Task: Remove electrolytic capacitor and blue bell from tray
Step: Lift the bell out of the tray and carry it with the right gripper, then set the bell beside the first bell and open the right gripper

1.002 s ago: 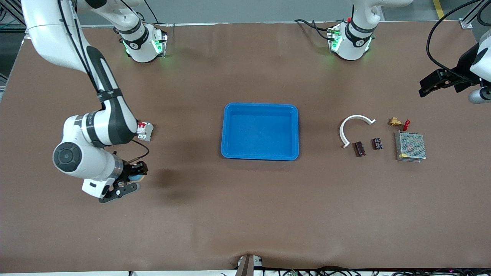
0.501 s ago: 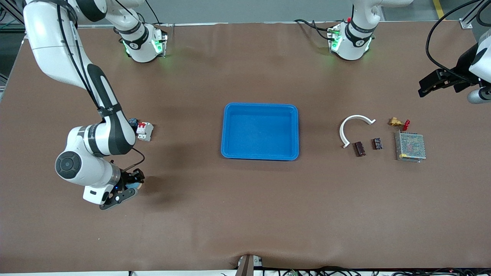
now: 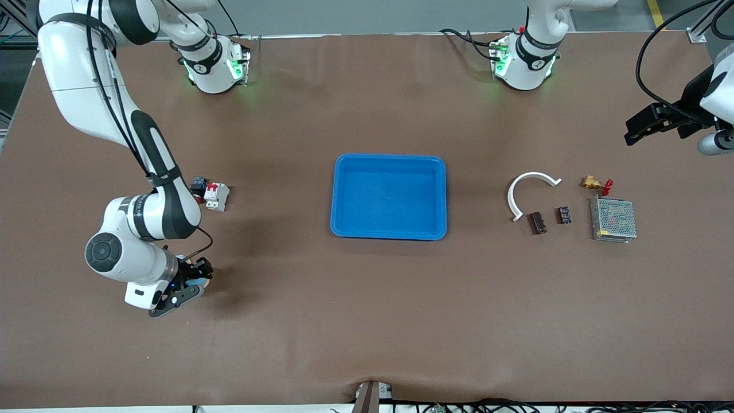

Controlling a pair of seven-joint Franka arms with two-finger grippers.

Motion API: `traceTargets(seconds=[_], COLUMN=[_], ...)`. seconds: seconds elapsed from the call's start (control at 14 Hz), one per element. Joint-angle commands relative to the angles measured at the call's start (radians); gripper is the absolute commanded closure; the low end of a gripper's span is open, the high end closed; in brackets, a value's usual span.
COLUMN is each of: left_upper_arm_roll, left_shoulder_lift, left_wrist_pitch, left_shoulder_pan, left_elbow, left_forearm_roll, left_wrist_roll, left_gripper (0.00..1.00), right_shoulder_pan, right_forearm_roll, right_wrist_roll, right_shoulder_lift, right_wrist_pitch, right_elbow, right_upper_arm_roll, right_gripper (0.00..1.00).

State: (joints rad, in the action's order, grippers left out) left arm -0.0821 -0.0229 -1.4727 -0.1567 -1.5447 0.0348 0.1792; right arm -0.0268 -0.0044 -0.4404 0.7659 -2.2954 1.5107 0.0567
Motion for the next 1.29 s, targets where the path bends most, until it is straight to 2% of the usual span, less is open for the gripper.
traceTargets(seconds=[0.0, 1.22], left_upper_arm_roll=[-0.004, -0.002], left_shoulder_lift=[-0.006, -0.002], left_wrist_pitch=[0.011, 0.011], left_shoulder_pan=[0.000, -0.003], left_elbow=[0.003, 0.008], left_forearm_roll=[-0.019, -0.019], left_wrist_roll=[-0.020, -0.020], left_gripper=[0.00, 0.00], right_shoulder_pan=[0.014, 0.013], right_forearm_roll=[0.015, 0.015], right_wrist_roll=[-0.023, -0.023], right_shoulder_lift=[0.009, 0.052], right_wrist_pitch=[-0.016, -0.065], right_elbow=[-0.001, -0.001], right_upper_arm_roll=[0.015, 0.017], right_gripper=[0.59, 0.59])
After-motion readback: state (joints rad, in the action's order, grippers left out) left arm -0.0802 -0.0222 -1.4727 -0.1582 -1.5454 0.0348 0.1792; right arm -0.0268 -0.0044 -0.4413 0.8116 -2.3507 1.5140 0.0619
